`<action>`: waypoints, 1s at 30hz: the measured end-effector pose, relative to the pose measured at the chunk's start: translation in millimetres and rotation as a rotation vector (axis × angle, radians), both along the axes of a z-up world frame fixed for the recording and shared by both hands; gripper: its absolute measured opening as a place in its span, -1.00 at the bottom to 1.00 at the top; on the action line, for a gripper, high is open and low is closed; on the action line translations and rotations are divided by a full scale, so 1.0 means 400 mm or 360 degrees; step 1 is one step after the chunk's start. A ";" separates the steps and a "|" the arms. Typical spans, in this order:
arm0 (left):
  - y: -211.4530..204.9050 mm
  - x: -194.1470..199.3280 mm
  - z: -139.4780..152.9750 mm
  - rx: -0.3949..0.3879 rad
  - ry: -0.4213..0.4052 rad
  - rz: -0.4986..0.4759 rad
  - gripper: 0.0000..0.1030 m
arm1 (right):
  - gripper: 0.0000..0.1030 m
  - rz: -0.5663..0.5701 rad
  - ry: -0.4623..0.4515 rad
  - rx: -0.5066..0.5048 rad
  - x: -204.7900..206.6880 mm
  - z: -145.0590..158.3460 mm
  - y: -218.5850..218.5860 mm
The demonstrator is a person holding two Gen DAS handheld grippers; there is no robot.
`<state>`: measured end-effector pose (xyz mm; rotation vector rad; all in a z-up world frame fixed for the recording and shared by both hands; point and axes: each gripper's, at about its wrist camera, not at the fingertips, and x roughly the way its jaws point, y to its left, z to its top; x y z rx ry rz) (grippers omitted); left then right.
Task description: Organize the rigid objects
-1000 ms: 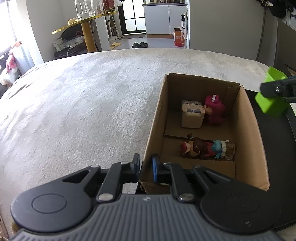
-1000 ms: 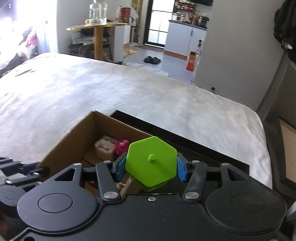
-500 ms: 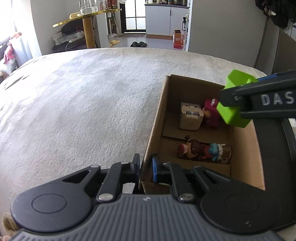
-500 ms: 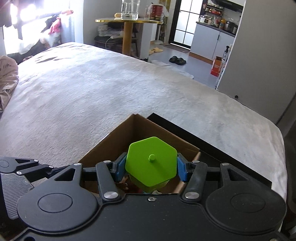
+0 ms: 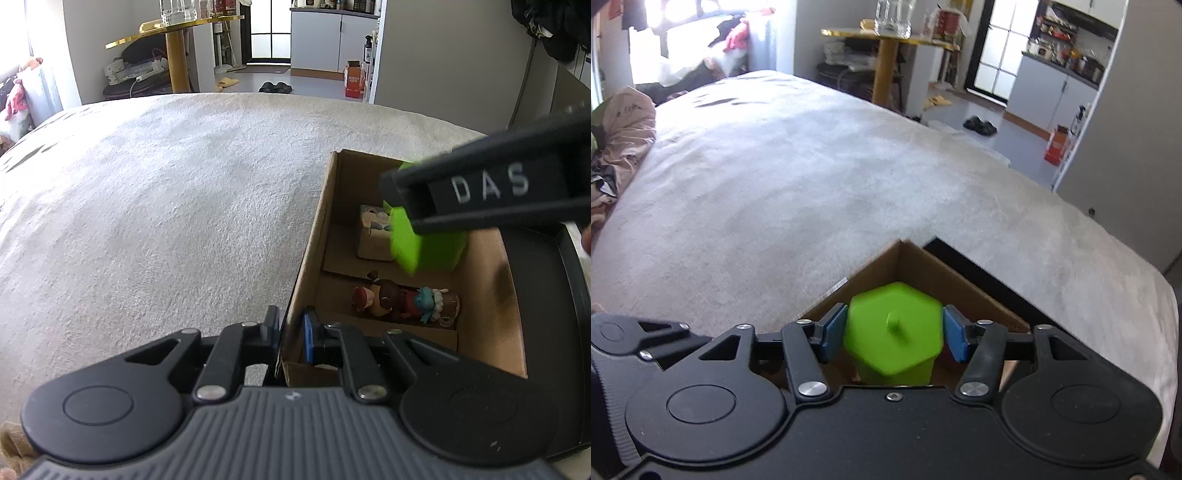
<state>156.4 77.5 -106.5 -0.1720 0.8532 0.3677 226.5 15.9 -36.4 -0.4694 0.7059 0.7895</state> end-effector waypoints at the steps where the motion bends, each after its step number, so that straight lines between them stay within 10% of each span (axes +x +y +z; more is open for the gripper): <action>1: 0.000 0.000 0.000 0.0000 0.0000 0.0000 -0.76 | 0.19 0.0006 -0.0021 -0.0008 -0.002 0.004 0.004; 30: -0.073 -0.005 0.112 0.0043 0.0033 -0.0051 -0.65 | 0.79 -0.0332 0.0099 0.0199 -0.044 0.052 -0.228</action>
